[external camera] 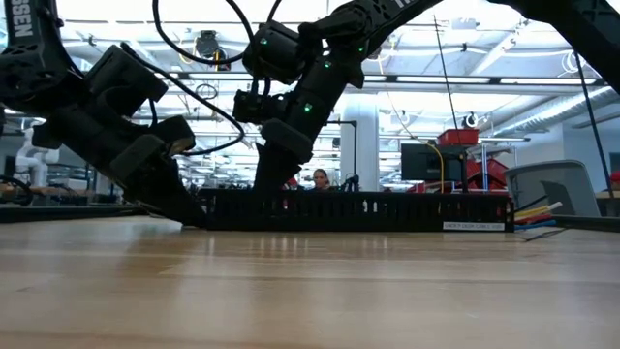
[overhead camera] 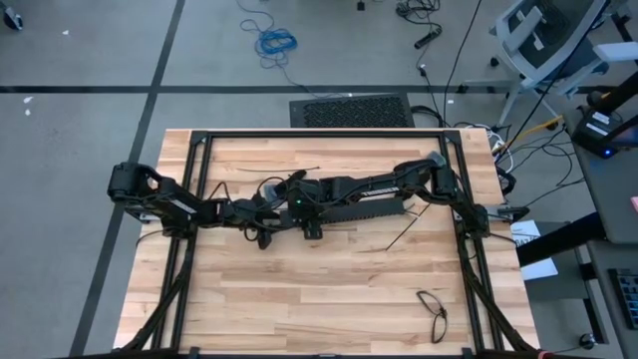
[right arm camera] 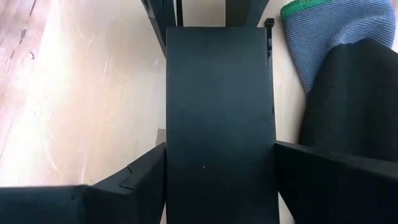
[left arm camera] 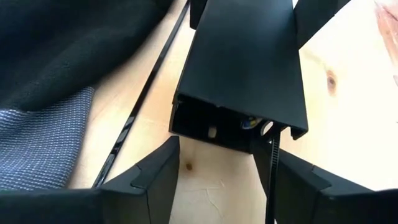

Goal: Ziptie cables
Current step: Close the cable duct

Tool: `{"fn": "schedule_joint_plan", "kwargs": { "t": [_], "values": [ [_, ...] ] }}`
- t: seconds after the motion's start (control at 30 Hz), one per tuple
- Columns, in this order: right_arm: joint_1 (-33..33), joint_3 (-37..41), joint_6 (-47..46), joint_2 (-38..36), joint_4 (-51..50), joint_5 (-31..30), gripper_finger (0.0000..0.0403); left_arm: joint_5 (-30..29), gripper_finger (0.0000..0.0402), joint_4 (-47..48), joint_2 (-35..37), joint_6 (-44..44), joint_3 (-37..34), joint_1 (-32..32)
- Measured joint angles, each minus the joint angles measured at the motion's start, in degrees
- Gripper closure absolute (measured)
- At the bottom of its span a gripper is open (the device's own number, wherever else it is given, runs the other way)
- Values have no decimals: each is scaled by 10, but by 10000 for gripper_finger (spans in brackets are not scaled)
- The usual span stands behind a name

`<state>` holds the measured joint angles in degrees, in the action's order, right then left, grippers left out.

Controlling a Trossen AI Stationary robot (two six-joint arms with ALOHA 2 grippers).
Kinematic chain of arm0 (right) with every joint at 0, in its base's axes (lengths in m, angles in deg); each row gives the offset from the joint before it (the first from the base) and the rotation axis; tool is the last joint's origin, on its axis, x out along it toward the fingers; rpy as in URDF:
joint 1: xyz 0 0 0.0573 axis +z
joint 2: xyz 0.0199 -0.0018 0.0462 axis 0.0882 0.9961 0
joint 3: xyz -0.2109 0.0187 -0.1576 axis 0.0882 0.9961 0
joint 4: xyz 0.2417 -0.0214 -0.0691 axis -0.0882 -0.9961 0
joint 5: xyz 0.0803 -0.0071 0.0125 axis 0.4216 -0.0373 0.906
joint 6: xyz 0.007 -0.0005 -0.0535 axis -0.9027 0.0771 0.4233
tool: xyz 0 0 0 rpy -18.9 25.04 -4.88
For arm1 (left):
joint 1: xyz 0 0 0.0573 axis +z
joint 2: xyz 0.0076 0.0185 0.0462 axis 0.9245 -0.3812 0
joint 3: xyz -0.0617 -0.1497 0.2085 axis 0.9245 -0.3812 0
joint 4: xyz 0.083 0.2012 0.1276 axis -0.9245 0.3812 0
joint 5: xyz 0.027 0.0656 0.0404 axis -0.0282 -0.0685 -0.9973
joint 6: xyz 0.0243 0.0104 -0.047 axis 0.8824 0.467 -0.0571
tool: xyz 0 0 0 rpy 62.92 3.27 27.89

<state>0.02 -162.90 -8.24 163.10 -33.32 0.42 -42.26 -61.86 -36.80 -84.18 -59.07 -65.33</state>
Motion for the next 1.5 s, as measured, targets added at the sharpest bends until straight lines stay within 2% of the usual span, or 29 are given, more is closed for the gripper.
{"fn": "schedule_joint_plan", "kwargs": {
  "t": [0.87, 1.0, 1.23, 1.5],
  "values": [
    [-2, 0, 21, 0, -26, -12, 160, -13, 188, 21, 0, 26, -1, 0],
    [-1, 0, 22, -1, -34, -29, 160, -10, 188, 20, 0, 37, -1, 0],
    [-1, 0, -14, 0, -29, -33, 160, -9, 188, 20, 0, 44, -2, 0],
    [-2, 4, -57, 5, -32, -6, 110, -8, 188, 20, 0, 41, -2, 0]
  ]
}}
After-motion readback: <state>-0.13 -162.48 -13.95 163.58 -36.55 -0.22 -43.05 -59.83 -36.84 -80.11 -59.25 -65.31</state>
